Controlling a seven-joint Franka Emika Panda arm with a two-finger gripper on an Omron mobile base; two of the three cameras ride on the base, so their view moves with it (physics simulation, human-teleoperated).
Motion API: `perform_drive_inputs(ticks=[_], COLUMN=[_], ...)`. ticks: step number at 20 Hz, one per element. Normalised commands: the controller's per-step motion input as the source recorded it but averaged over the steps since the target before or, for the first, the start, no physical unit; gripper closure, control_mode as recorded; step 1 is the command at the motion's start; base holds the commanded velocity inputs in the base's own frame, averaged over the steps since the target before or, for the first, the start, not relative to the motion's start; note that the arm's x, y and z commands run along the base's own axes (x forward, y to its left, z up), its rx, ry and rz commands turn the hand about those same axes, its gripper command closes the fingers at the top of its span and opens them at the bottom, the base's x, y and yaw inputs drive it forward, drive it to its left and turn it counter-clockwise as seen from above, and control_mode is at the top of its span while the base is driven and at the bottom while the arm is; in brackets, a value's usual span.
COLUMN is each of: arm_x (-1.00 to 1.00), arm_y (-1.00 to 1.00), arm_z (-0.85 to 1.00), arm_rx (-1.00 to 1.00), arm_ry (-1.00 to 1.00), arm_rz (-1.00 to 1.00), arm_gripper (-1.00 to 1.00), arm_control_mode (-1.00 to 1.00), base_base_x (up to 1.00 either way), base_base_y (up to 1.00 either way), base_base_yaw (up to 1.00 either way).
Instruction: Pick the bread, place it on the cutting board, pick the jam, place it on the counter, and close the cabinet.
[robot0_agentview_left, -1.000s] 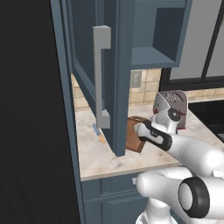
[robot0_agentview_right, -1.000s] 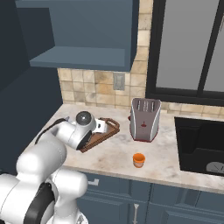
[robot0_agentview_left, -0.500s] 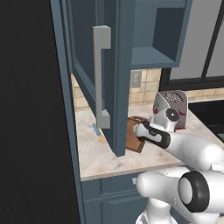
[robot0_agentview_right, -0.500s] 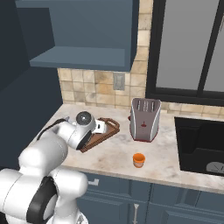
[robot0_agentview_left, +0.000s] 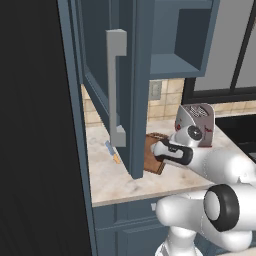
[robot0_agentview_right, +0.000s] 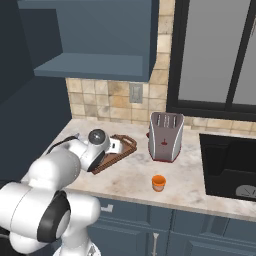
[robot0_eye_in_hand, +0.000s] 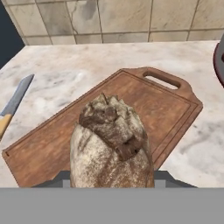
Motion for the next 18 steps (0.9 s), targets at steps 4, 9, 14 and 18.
perform_drive_inputs(ticks=[4,9,14,18], arm_x=[0.03,0.03,0.01,0.0], arm_y=[0.03,0.03,0.05,0.06], arm_z=[-0.16,-0.17,-0.17,-0.14], arm_rx=[0.0,0.0,0.0,0.0], arm_ry=[-0.02,0.0,0.0,0.0], arm_rz=[0.0,0.0,0.0,0.0], arm_gripper=[1.0,1.0,1.0,1.0], arm_control_mode=[-1.0,-1.0,-1.0,-1.0], base_base_x=[0.0,0.0,0.0,0.0], base_base_y=[0.0,0.0,0.0,0.0], base_base_yaw=[0.0,0.0,0.0,0.0])
